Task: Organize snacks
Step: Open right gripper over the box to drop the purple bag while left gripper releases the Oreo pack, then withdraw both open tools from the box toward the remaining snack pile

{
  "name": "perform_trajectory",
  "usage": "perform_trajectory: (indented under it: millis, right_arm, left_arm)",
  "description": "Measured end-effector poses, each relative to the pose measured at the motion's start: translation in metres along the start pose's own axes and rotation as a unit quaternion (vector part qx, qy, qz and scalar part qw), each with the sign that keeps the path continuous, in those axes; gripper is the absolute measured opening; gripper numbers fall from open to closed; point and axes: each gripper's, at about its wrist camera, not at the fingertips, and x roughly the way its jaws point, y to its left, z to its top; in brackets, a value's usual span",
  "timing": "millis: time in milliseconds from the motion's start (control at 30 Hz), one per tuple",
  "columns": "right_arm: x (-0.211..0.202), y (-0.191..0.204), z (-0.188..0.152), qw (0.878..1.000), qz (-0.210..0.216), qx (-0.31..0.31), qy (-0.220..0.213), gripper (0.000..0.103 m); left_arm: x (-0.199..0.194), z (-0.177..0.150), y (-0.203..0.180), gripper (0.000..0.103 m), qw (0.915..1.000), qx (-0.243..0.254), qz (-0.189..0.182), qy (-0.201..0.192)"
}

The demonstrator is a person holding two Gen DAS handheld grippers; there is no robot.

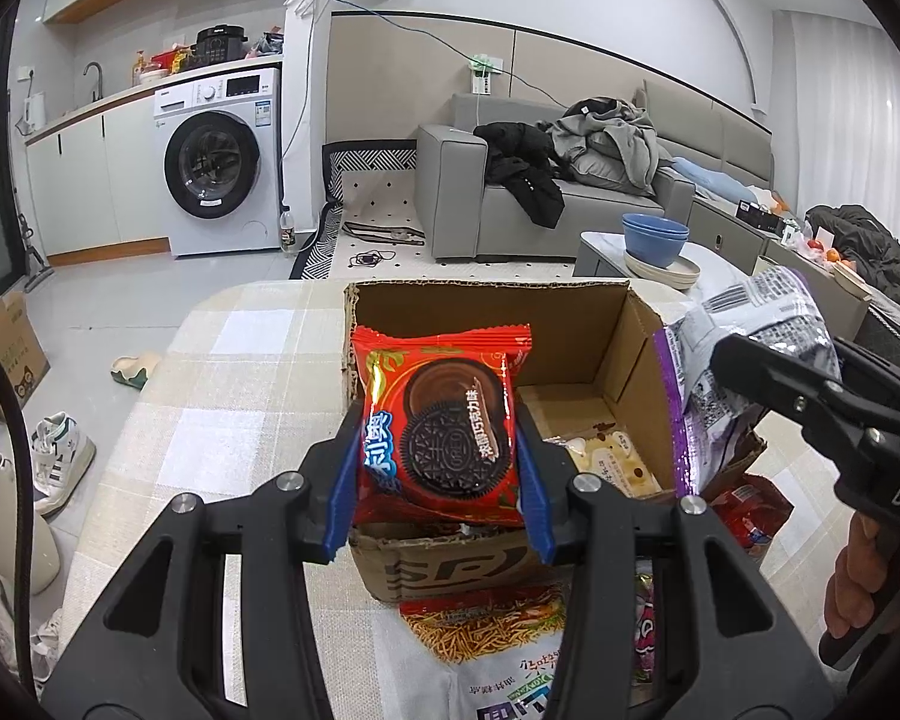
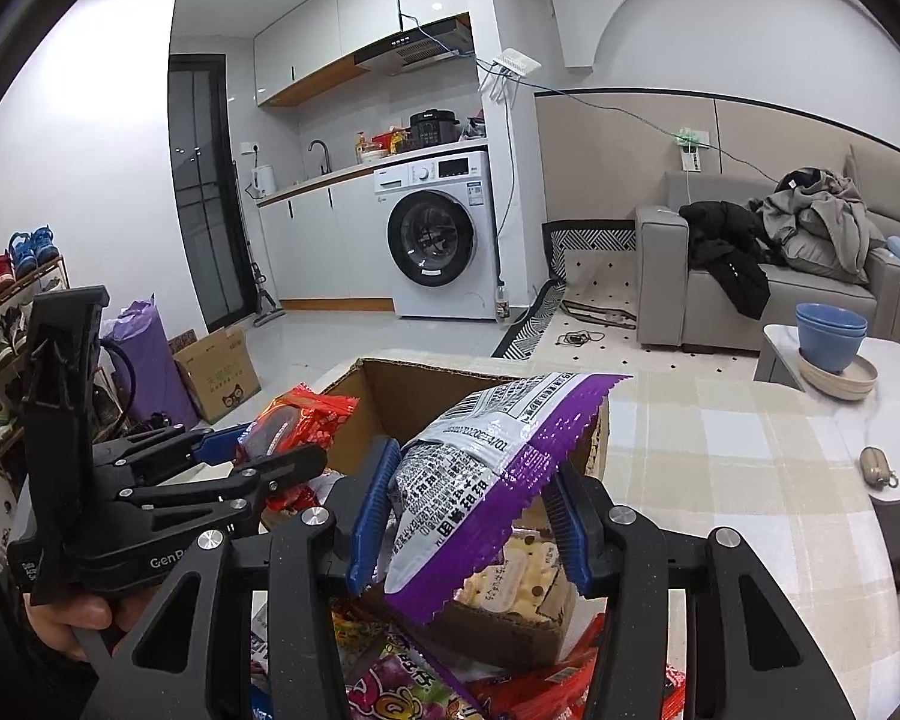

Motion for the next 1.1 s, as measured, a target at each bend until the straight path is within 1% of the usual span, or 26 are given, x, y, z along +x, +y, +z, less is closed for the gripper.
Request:
perform_trajectory:
  millis: [167, 233, 333, 400, 433, 467, 533, 567, 600, 633, 667, 700, 767, 833, 867, 1100]
  right_arm:
    - [0.013, 0.001, 0.003, 1.0, -0.011, -0.006, 0.014, 0.048]
    - [0.017, 0.002, 0.004, 1.0, -0.013, -0.006, 0.016, 0.05]
    - [0.018, 0.005, 0.004, 1.0, -0.007, -0.012, 0.019, 0.055]
    - [0.017, 0.006, 0.003, 1.0, -0.003, -0.017, 0.019, 0.067]
    - [0.016, 0.007, 0.003, 1.0, -0.002, -0.019, 0.016, 0.069]
    - [0.015, 0.007, 0.003, 1.0, -0.003, -0.02, 0.012, 0.071]
    - [0.013, 0.006, 0.003, 1.0, 0.0, -0.018, 0.011, 0.078]
    - [0.011, 0.005, 0.003, 1.0, 0.001, -0.015, 0.011, 0.087]
    - [0.01, 0.003, 0.003, 1.0, 0.001, -0.013, 0.01, 0.091]
    - [0.008, 0.001, 0.003, 1.0, 0.0, -0.01, 0.008, 0.092]
    - [0.007, -0.001, 0.002, 1.0, 0.0, -0.008, 0.008, 0.095]
    - [0.005, -0.002, 0.001, 1.0, 0.0, -0.004, 0.01, 0.098]
    - [0.001, -0.005, -0.002, 1.0, -0.001, 0.002, 0.012, 0.101]
    - [-0.004, -0.006, -0.006, 1.0, -0.006, 0.008, 0.014, 0.102]
    - [-0.006, -0.009, -0.007, 1.0, -0.008, 0.013, 0.016, 0.102]
    - [-0.025, -0.024, -0.021, 0.999, -0.015, 0.032, 0.022, 0.102]
  left_arm:
    - [0.005, -0.003, -0.003, 0.042, 1.0, 0.005, 0.001, 0.0]
    - [0.008, -0.003, -0.003, 0.042, 1.0, 0.007, 0.002, 0.0]
    - [0.009, -0.004, -0.004, 0.043, 1.0, 0.006, 0.001, 0.002]
    - [0.012, -0.005, -0.004, 0.047, 1.0, 0.005, -0.001, 0.004]
    - [0.011, -0.005, -0.004, 0.048, 1.0, 0.005, -0.004, 0.005]
    - [0.012, -0.005, -0.004, 0.051, 0.9999, 0.006, -0.007, 0.006]
    - [0.013, -0.006, -0.005, 0.056, 0.9999, 0.011, -0.012, 0.006]
    - [0.013, -0.006, -0.006, 0.061, 0.9998, 0.013, -0.016, 0.007]
    - [0.014, -0.006, -0.007, 0.067, 0.9996, 0.016, -0.021, 0.007]
    - [0.014, -0.007, -0.008, 0.071, 0.9994, 0.019, -0.027, 0.007]
    - [0.012, -0.007, -0.01, 0.077, 0.9993, 0.022, -0.03, 0.007]
    - [0.011, -0.008, -0.012, 0.082, 0.9991, 0.026, -0.033, 0.006]
    - [0.006, -0.011, -0.013, 0.085, 0.9992, 0.035, -0.021, 0.003]
    - [0.004, -0.012, -0.015, 0.093, 0.9992, 0.039, -0.01, 0.003]
    - [0.003, -0.012, -0.013, 0.103, 0.9993, 0.035, -0.009, 0.004]
    - [-0.013, -0.012, 0.01, 0.102, 0.9993, -0.009, -0.036, 0.003]
